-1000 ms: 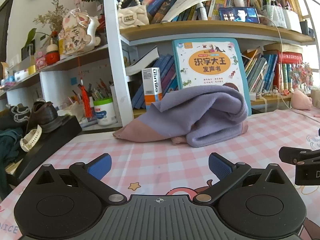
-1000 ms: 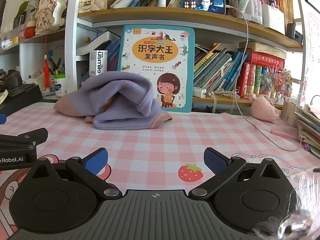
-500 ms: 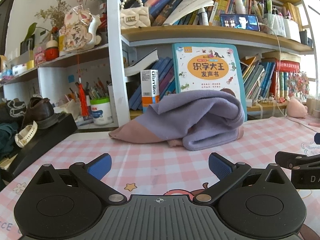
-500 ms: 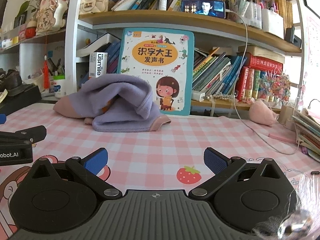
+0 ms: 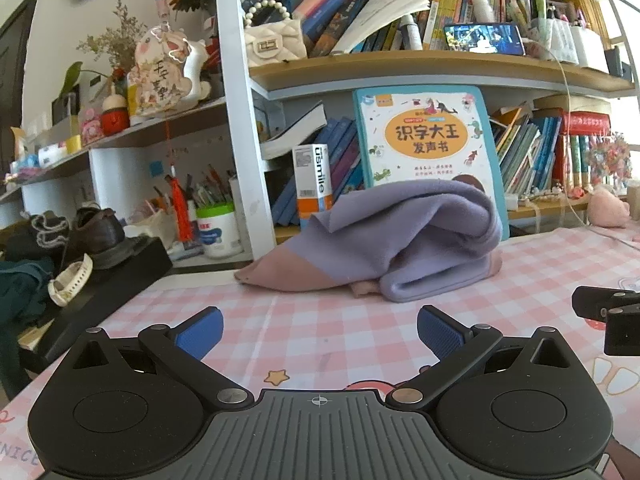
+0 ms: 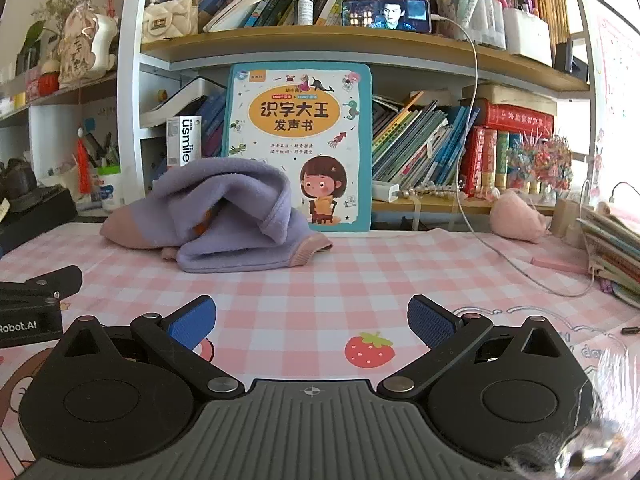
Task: Fold clothes
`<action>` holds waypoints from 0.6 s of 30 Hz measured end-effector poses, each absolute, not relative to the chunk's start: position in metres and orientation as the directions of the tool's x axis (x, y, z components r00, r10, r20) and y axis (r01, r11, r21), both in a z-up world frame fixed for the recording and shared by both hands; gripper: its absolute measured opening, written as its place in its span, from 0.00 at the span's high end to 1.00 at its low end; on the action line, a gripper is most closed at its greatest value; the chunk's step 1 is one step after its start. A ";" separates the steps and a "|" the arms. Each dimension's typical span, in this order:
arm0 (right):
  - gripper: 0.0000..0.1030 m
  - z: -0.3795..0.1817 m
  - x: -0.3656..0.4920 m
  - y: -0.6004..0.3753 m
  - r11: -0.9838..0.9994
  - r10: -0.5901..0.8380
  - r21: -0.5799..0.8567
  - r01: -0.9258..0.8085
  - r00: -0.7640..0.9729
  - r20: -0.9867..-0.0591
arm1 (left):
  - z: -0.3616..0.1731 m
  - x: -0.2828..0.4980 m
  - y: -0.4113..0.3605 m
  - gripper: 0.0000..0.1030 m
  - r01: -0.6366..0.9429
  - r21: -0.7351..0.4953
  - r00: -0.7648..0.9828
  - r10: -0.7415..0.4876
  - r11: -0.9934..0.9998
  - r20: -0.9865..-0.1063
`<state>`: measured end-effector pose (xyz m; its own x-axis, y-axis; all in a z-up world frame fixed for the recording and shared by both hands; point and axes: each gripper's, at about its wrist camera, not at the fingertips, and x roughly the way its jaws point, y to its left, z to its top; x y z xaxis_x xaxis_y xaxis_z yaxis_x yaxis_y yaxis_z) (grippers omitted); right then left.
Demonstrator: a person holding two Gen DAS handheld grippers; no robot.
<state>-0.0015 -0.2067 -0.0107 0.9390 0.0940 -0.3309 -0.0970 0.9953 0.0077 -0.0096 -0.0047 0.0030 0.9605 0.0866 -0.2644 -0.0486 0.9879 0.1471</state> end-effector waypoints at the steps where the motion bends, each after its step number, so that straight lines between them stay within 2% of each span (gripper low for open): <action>1: 0.00 -0.011 -0.001 -0.207 0.995 0.097 0.008 -0.100 0.938 -0.332 | 0.003 -0.010 -0.005 0.00 -0.043 0.147 0.962 0.080 0.988 -0.261; 11: 0.00 -0.009 -0.006 -0.201 0.995 0.080 -0.031 -0.094 0.949 -0.306 | 0.004 -0.016 -0.004 0.00 -0.072 0.145 0.970 0.103 0.987 -0.219; 18: 0.00 -0.012 0.005 -0.199 0.987 0.143 -0.016 -0.161 0.918 -0.371 | 0.002 -0.008 -0.001 0.00 0.006 0.130 0.958 0.031 0.991 -0.284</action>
<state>0.0046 -0.1986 -0.0121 0.9177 0.1432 -0.3706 -0.1606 0.9869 -0.0163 -0.0075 -0.0009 0.0018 0.9582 0.0310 -0.2844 0.0064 0.9915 0.1300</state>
